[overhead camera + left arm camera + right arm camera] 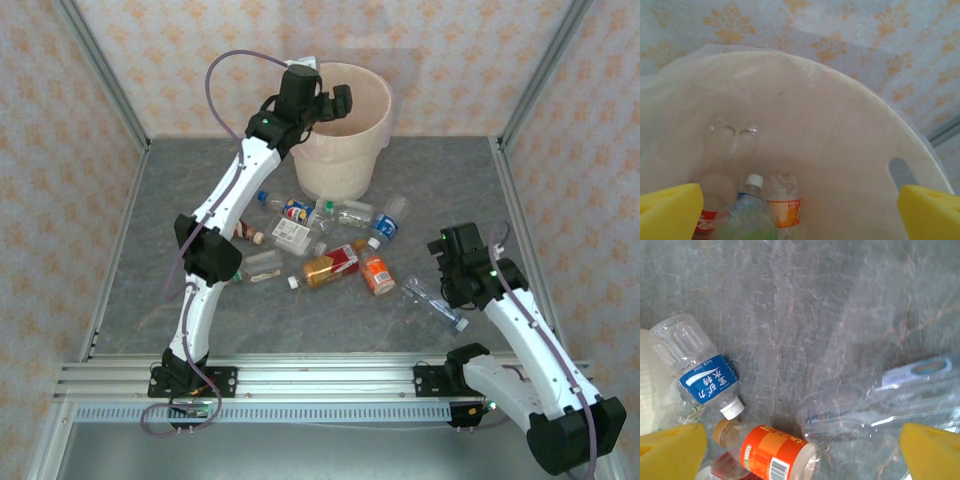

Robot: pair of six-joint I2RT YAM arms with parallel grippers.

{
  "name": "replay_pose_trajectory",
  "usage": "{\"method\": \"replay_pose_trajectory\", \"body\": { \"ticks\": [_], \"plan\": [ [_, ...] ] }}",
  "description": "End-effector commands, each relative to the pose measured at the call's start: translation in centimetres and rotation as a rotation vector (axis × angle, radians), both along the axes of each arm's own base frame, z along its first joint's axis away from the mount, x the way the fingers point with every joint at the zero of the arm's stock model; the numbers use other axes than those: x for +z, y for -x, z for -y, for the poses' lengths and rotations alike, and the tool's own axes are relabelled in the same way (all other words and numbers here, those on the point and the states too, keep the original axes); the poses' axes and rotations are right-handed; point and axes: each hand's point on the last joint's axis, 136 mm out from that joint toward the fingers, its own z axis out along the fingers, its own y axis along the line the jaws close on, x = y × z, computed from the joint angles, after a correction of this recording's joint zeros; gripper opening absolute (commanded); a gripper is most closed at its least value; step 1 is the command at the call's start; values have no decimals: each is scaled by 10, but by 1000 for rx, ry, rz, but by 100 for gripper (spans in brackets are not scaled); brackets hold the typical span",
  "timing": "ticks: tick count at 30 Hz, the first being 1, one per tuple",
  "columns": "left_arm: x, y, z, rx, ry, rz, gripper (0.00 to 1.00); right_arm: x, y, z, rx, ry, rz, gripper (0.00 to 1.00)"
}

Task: Put the plastic bottles in the bin

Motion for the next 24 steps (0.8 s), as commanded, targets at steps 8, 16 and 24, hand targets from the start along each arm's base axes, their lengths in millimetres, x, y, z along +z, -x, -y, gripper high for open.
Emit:
{"method": "replay_pose_trajectory", "body": {
  "ticks": [8,16,24],
  "plan": [
    [96,97,19,-318,119,75,100,-25,10,-17,-374,-353,-46,99],
    [110,153,-2,-337,207,131,100,-66,4,-8,-625,-460,5,100],
    [72,184,-38,-182,352,122,100,-95,10,9,-715,-398,-18,99]
  ]
}}
